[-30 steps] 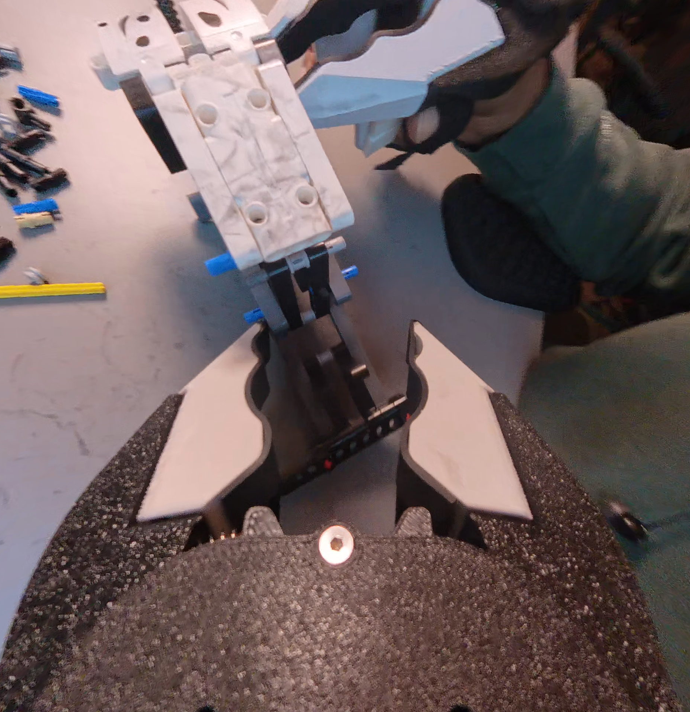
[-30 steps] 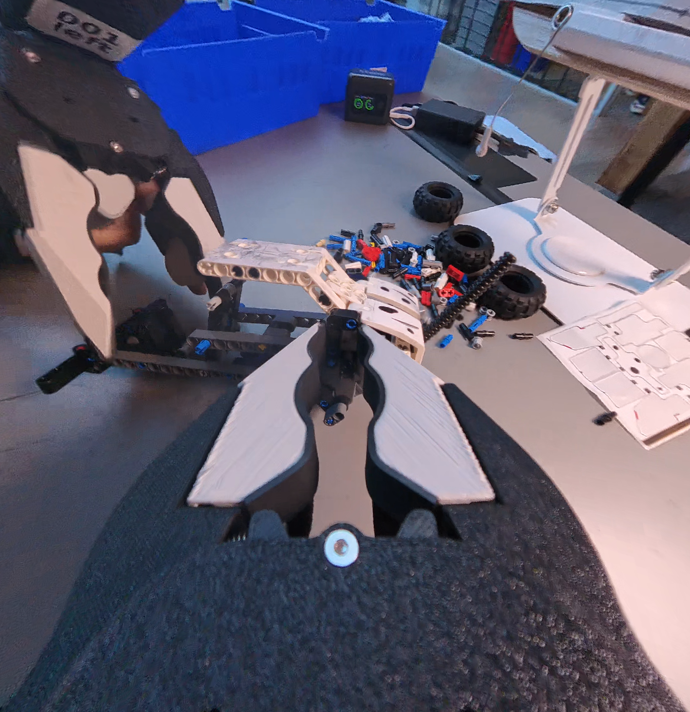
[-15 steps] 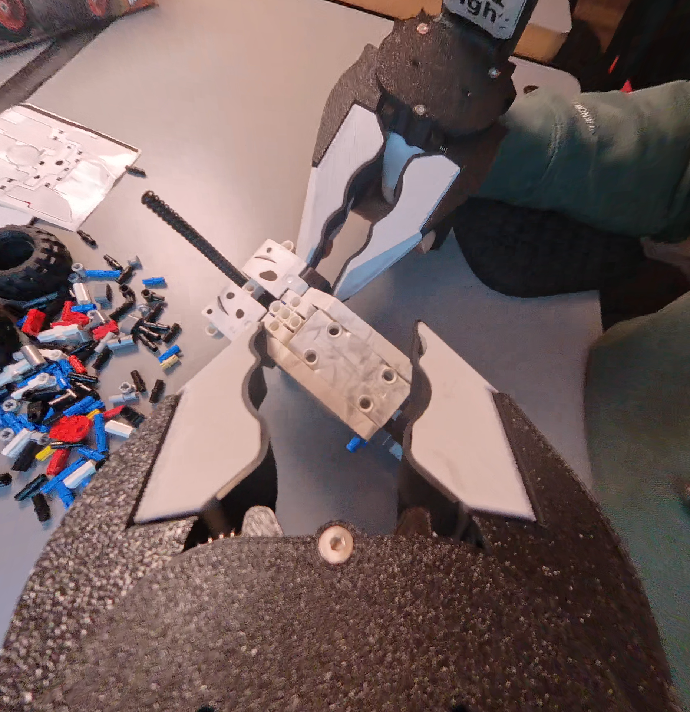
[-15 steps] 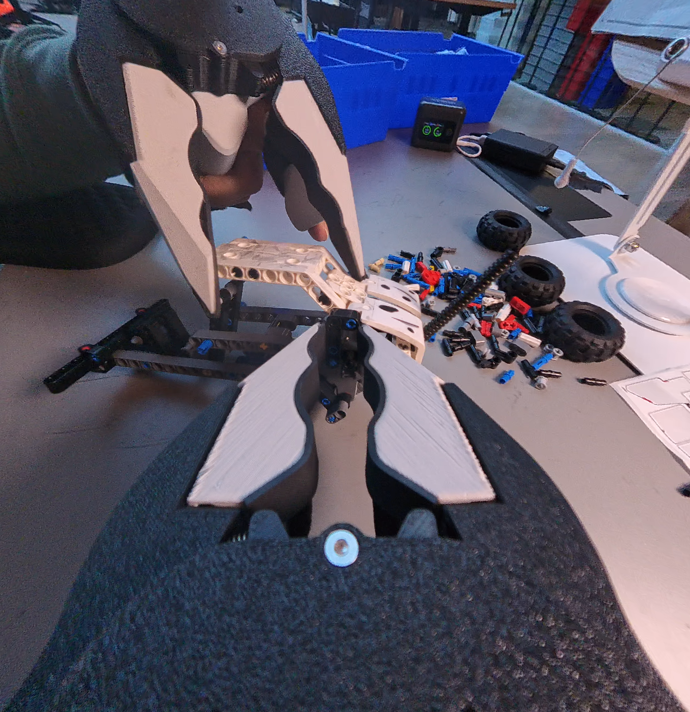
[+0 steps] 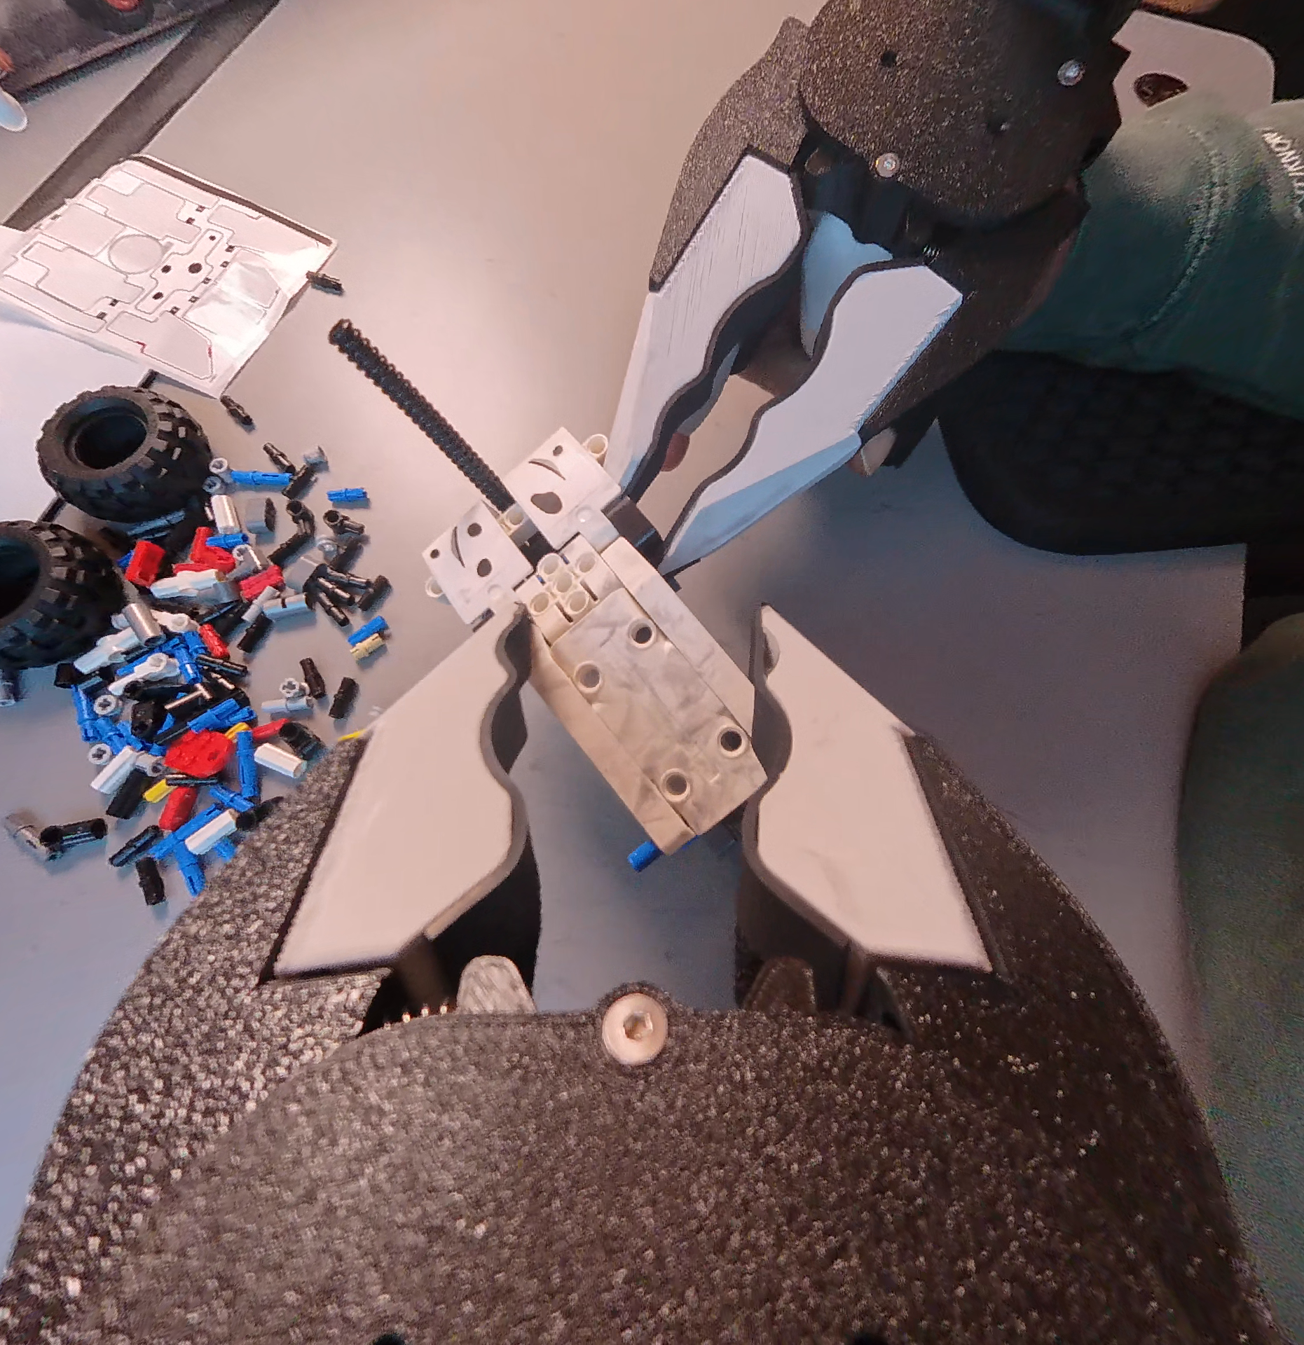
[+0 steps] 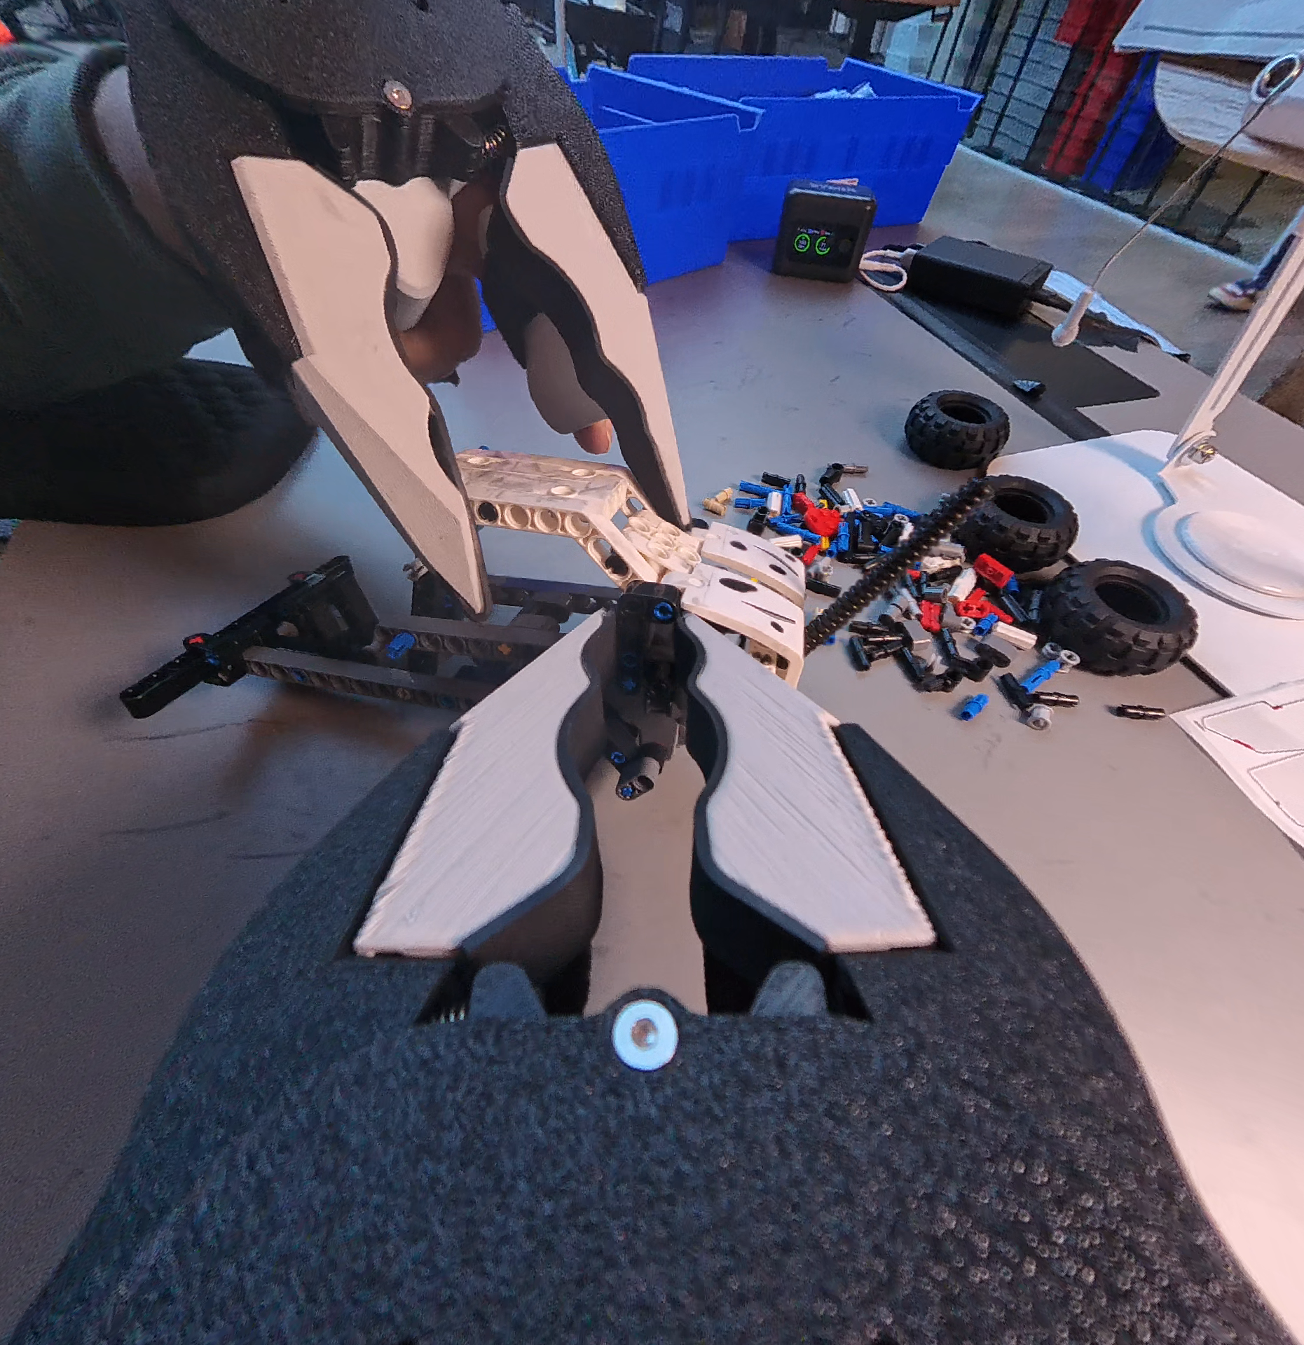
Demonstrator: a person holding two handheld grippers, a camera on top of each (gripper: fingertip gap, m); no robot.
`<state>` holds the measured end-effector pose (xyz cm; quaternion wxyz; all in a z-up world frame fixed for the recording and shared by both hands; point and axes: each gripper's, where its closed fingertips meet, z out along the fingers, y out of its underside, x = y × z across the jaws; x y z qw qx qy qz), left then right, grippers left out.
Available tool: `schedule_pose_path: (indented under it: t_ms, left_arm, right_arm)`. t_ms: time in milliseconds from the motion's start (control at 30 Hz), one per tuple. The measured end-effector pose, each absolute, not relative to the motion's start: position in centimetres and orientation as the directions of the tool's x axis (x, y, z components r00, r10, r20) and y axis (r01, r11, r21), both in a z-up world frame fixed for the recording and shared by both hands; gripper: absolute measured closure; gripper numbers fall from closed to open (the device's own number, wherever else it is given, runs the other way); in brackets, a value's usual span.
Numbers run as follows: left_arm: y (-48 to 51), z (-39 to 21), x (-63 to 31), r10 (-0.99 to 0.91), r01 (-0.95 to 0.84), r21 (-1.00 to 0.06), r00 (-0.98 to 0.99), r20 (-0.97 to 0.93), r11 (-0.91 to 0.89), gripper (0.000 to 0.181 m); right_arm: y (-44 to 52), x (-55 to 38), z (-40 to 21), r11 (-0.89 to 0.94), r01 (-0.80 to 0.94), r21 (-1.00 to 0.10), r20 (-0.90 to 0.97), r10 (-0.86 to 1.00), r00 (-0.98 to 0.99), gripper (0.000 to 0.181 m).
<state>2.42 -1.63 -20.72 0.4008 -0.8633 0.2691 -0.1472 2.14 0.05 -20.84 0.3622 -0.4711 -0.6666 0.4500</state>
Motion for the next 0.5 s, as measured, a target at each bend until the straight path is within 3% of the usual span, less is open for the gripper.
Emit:
schedule_pose_path:
  t_ms: [167,400,500]
  left_arm:
    - [-1.5,-18.6,1.1,-0.526,-0.095,-0.798,0.796,0.298,-0.595,0.118]
    - [-2.4,-20.2,1.8,-0.448,0.101,-0.627,0.614,0.65,-0.772,0.11]
    - [-2.2,-20.4,1.3,-0.415,0.158,-0.599,0.582,0.699,-0.785,0.127]
  right_arm:
    - [-0.2,2.4,-20.9,0.177,0.264,-0.948,0.087,0.943,-0.32,0.168]
    - [-2.8,2.3,-21.0,0.273,0.205,-0.94,0.171,0.897,-0.409,0.167]
    - [-3.3,2.3,-21.0,0.278,0.197,-0.94,0.177,0.893,-0.415,0.167]
